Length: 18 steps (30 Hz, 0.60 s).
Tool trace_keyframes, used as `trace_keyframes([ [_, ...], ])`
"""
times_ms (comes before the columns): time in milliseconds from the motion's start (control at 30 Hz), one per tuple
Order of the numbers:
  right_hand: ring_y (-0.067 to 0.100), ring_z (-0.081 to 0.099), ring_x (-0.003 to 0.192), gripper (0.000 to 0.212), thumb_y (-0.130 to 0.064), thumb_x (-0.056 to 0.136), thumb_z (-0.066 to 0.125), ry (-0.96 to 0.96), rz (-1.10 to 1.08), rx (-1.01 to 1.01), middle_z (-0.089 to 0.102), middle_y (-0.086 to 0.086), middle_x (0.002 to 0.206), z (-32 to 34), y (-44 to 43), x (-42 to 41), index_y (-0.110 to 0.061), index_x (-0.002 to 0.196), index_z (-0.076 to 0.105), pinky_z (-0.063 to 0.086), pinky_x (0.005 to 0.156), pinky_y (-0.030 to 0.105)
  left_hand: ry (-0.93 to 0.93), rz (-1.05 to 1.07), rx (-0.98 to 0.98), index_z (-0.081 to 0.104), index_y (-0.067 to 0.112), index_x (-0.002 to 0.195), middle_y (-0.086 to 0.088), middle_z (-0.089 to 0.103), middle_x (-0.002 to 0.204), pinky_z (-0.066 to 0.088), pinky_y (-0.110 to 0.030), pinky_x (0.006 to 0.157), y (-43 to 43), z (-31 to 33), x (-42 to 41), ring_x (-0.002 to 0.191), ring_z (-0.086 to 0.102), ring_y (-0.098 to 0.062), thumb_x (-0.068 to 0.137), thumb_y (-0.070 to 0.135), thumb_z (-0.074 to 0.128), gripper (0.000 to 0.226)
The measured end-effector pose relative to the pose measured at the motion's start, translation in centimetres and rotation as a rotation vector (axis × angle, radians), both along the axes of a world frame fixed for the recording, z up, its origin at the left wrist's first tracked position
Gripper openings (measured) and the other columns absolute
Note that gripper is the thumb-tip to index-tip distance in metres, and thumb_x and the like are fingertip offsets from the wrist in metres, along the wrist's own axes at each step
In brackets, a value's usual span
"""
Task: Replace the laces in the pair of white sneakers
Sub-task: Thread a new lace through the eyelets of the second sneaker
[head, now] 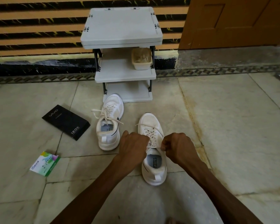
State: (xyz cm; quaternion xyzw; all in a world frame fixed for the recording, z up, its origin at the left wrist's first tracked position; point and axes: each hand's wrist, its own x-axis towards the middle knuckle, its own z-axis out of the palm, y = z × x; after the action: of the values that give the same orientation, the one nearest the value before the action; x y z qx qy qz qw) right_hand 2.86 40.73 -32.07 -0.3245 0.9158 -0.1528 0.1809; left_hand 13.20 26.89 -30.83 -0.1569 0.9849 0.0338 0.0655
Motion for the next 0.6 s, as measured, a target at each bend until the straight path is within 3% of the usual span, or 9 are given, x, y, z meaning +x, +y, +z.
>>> trace_keyframes([
  [200,0.018,0.068,0.075,0.013,-0.013,0.08,0.064,0.001,0.028,0.008,0.074,0.001,0.082,0.9,0.1,0.1,-0.018,0.082,0.077,0.056,0.071,0.028,-0.029,0.016,0.083,0.062,0.026,0.096,0.004,0.067,0.103,0.033,-0.033,0.089,-0.3,0.5,0.1,0.102,0.059,-0.02,0.088,0.024,0.058,0.008],
  [300,0.011,0.067,0.081,0.021,-0.007,0.084,0.062,-0.164,0.116,0.05,0.075,-0.004,0.087,1.9,1.3,-1.1,-0.023,0.078,0.075,0.049,0.069,0.021,-0.03,0.083,0.527,0.063,0.027,0.076,0.01,0.068,0.082,0.045,-0.029,0.077,-2.1,1.1,0.8,0.087,0.065,-0.012,0.085,0.015,0.061,0.015],
  [400,0.003,0.066,0.085,0.032,-0.009,0.09,0.06,-0.406,0.152,-0.076,0.075,-0.009,0.087,3.6,2.8,-2.1,-0.03,0.07,0.072,0.047,0.077,0.018,0.036,0.156,1.042,0.069,0.018,0.077,0.01,0.07,0.076,0.048,-0.015,0.07,-3.6,1.8,2.0,0.074,0.064,0.005,0.092,0.005,0.06,0.021],
  [533,0.002,0.064,0.099,0.024,-0.022,0.096,0.057,-0.636,0.028,-0.43,0.073,-0.013,0.097,5.0,2.9,-1.9,-0.025,0.082,0.076,0.047,0.087,0.025,0.246,0.241,1.315,0.072,0.032,0.069,0.009,0.074,0.09,0.045,-0.012,0.084,-3.7,2.0,2.0,0.094,0.064,-0.001,0.093,0.006,0.059,0.037],
  [600,-0.005,0.062,0.102,0.021,-0.022,0.097,0.055,-0.693,-0.031,-0.534,0.073,-0.013,0.102,5.0,2.3,-1.6,-0.02,0.089,0.075,0.043,0.086,0.022,0.364,0.293,1.472,0.075,0.028,0.076,0.002,0.074,0.101,0.047,-0.017,0.09,-3.2,1.9,1.5,0.102,0.064,-0.007,0.089,0.012,0.062,0.024],
])
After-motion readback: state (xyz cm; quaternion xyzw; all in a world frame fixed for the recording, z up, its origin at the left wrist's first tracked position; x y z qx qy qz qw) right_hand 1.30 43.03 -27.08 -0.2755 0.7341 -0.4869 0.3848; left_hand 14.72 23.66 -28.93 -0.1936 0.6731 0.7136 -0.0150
